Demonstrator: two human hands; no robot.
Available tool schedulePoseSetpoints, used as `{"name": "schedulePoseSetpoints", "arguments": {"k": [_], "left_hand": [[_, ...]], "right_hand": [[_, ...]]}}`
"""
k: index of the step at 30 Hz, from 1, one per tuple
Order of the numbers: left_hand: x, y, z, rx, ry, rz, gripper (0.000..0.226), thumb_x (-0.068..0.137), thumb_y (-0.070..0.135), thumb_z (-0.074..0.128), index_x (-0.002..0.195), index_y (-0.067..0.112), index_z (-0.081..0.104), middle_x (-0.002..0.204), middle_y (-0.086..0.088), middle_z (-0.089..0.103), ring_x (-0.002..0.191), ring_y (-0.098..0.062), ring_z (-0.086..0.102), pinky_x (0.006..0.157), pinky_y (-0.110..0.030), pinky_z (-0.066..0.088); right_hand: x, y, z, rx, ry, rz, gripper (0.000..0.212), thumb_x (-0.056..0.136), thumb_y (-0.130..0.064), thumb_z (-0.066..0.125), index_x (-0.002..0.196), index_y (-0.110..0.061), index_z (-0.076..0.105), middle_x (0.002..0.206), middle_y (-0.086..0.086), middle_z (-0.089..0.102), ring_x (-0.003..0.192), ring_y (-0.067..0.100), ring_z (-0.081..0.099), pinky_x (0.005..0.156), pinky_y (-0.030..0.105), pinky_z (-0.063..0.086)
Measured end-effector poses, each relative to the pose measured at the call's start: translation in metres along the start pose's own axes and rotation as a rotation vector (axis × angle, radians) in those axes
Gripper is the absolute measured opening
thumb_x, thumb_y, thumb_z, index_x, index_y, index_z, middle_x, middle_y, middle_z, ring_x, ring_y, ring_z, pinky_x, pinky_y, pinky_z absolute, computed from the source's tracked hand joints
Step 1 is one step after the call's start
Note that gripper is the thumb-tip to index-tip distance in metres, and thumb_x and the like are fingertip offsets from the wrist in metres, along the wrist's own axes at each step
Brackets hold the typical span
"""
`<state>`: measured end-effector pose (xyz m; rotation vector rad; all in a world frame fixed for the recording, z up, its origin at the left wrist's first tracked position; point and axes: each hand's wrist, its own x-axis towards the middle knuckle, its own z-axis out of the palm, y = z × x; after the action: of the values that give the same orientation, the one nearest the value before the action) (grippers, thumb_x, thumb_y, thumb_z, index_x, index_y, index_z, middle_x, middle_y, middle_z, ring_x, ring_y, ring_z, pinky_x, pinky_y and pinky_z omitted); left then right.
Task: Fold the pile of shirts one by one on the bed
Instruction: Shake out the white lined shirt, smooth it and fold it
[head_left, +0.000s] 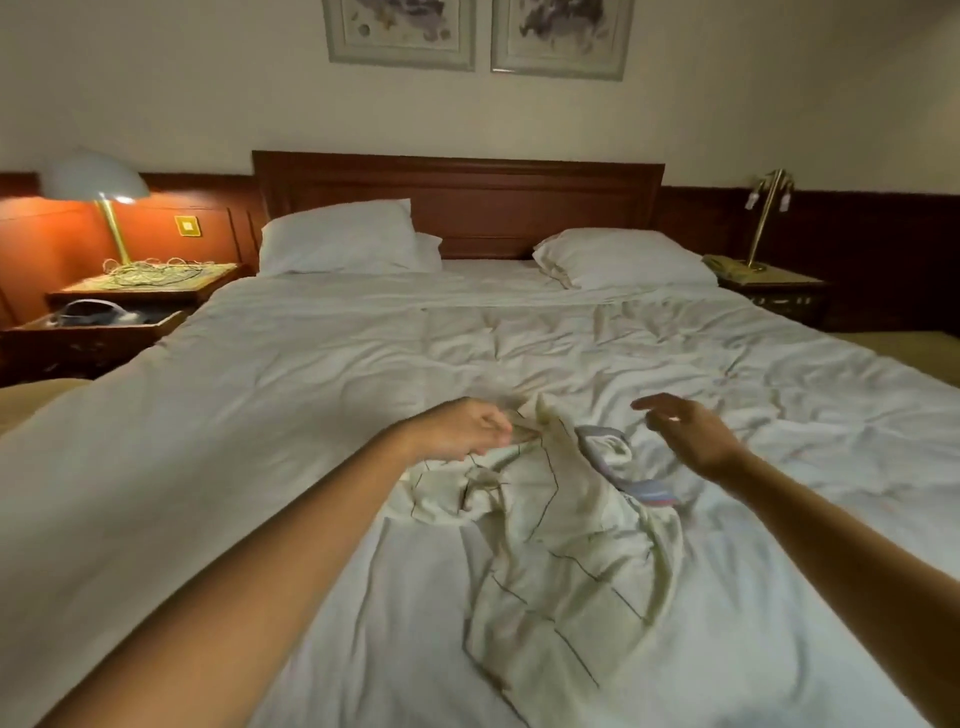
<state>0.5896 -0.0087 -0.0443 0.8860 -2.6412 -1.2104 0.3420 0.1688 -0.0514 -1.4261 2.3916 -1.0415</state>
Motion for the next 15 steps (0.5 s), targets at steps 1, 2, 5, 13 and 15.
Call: {"name": "schedulePoseSetpoints", "arguments": {"k": [1,2,5,13,15], "left_hand": [[-0.002,-0.024,0.004,0.112,0.031,-0.034,0.034,0.096,0.027,0.065,0.129,0.020,0.062,0.133,-0.002,0.062,0.119,-0.017,0.060,0.098,-0.027,0.045],[-0.006,-0.046,0.008,0.196,0.024,-0.062,0.039,0.093,0.023,0.069,0.132,0.020,0.060,0.138,-0.002,0.058,0.123,-0.016,0.056,0.100,-0.024,0.042],[-0.013,-0.097,0.030,0.306,-0.062,-0.028,0.064,0.088,0.023,0.076,0.146,0.021,0.047,0.150,0.001,0.044,0.137,-0.013,0.041,0.104,-0.014,0.030],[-0.007,-0.120,0.064,0.157,0.358,0.076,0.017,0.092,0.012,0.067,0.083,0.017,0.054,0.078,-0.005,0.060,0.071,-0.017,0.052,0.072,-0.034,0.043],[-0.015,-0.109,0.045,0.003,0.373,0.148,0.024,0.093,0.005,0.064,0.081,0.019,0.049,0.069,-0.004,0.047,0.063,-0.014,0.039,0.063,-0.033,0.034]], "right_hand": [[-0.017,-0.002,0.015,0.000,-0.069,-0.057,0.023,0.099,-0.021,0.054,0.117,-0.026,0.068,0.116,0.002,0.069,0.101,0.012,0.065,0.087,0.026,0.047],[-0.034,-0.005,0.032,-0.003,-0.154,-0.104,0.022,0.099,-0.032,0.056,0.118,-0.032,0.066,0.121,-0.006,0.066,0.104,0.003,0.062,0.088,0.019,0.044],[-0.070,-0.010,0.091,-0.093,-0.380,-0.158,0.056,0.087,-0.067,0.054,0.138,-0.045,0.049,0.145,-0.011,0.049,0.134,0.011,0.044,0.108,0.030,0.034],[-0.073,-0.026,0.152,-0.382,-0.285,-0.057,0.033,0.089,-0.047,0.055,0.113,-0.026,0.062,0.120,0.003,0.058,0.116,0.027,0.054,0.096,0.037,0.039],[-0.060,-0.029,0.130,-0.219,-0.255,-0.090,0.014,0.095,-0.031,0.057,0.095,-0.018,0.063,0.096,0.003,0.065,0.093,0.023,0.061,0.074,0.030,0.039]]}}
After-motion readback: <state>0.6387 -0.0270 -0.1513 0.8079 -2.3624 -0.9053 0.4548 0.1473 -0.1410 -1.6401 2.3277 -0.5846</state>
